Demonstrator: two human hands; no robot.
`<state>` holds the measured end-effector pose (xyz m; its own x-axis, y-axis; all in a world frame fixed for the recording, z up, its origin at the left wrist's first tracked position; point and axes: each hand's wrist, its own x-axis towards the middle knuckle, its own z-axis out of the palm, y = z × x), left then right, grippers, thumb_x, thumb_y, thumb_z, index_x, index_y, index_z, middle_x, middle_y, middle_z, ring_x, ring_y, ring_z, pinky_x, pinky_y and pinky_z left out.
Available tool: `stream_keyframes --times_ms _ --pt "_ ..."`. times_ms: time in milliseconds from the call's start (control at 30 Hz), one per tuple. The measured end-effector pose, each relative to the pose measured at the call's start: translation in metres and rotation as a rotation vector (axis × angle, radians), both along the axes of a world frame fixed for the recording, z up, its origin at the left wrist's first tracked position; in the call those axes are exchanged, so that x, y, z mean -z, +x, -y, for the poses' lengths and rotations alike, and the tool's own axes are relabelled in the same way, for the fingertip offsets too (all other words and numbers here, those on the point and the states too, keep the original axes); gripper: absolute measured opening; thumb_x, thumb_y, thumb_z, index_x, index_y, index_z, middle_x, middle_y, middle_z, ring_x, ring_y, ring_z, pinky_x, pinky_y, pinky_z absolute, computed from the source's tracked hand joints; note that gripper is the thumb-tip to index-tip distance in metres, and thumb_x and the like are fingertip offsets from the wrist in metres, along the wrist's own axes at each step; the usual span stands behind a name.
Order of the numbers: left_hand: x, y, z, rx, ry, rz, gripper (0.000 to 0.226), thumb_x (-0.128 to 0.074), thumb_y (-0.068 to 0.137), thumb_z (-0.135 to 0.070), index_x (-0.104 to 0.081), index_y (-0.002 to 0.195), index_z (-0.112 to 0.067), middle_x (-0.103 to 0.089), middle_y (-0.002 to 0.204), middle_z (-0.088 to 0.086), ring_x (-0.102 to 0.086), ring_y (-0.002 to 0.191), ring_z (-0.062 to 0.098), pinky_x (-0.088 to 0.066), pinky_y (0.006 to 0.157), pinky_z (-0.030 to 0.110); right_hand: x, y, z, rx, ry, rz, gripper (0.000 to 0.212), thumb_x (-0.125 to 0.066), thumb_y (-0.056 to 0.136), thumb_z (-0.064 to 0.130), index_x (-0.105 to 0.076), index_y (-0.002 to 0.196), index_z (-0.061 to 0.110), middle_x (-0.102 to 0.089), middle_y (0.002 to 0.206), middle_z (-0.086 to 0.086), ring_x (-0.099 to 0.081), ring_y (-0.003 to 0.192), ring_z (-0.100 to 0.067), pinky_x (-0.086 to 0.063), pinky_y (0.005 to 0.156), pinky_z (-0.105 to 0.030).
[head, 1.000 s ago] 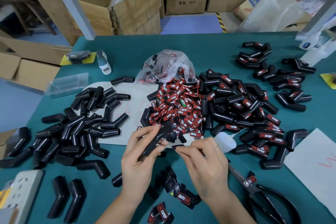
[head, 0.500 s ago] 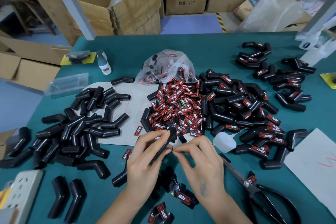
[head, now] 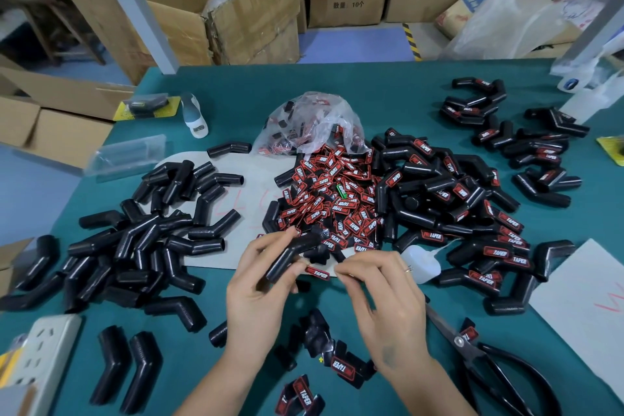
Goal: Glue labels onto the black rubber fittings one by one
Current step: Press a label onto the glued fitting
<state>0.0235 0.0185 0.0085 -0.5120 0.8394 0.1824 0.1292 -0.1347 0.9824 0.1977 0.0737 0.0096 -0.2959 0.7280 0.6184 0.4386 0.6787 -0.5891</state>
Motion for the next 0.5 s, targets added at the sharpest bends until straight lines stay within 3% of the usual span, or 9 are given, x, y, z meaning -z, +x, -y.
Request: stream_keyframes --times_ms 100,167,300,500 --pt "0.001 -0.005 -0.003 0.015 -0.027 0.160 0.045 -0.082 0.086 -0.021 -0.076 0.128 -0.035 -0.068 0.124 0.001 -0.061 0.075 0.011 -0.054 0.064 0.022 0.006 0.002 -0.002 -0.052 0.087 0.050 0.036 -0.076 0.086 -0.011 -0.074 0.108 0.018 -0.073 0.104 -0.001 -0.068 0.093 -0.023 -0.056 0.073 -0.038" --pt "0.001 -0.007 -0.003 0.040 -0.060 0.219 0.046 -0.081 0.086 -0.018 -0.076 0.129 -0.032 -0.069 0.124 0.003 -0.059 0.073 0.013 -0.053 0.063 0.023 0.008 0.003 -0.004 -0.059 0.152 0.107 0.048 -0.074 0.082 -0.017 -0.072 0.111 0.021 -0.073 0.107 0.001 -0.067 0.096 -0.023 -0.056 0.068 -0.042" --pt "0.001 -0.010 -0.003 0.101 -0.100 0.251 0.048 -0.085 0.084 -0.028 -0.075 0.131 -0.031 -0.069 0.123 0.006 -0.056 0.068 0.014 -0.053 0.065 0.023 0.008 0.006 -0.008 -0.054 0.242 0.174 0.030 -0.051 0.108 0.003 -0.070 0.114 0.026 -0.064 0.115 0.010 -0.062 0.100 -0.017 -0.056 0.067 -0.038" --pt "0.002 -0.011 -0.005 0.135 -0.139 0.293 0.048 -0.087 0.082 -0.027 -0.076 0.129 -0.032 -0.070 0.117 0.009 -0.054 0.065 0.015 -0.053 0.065 0.023 0.009 0.009 -0.012 -0.119 0.289 0.232 0.024 -0.057 0.106 0.004 -0.076 0.113 0.018 -0.065 0.114 0.005 -0.064 0.099 -0.020 -0.055 0.076 -0.036"
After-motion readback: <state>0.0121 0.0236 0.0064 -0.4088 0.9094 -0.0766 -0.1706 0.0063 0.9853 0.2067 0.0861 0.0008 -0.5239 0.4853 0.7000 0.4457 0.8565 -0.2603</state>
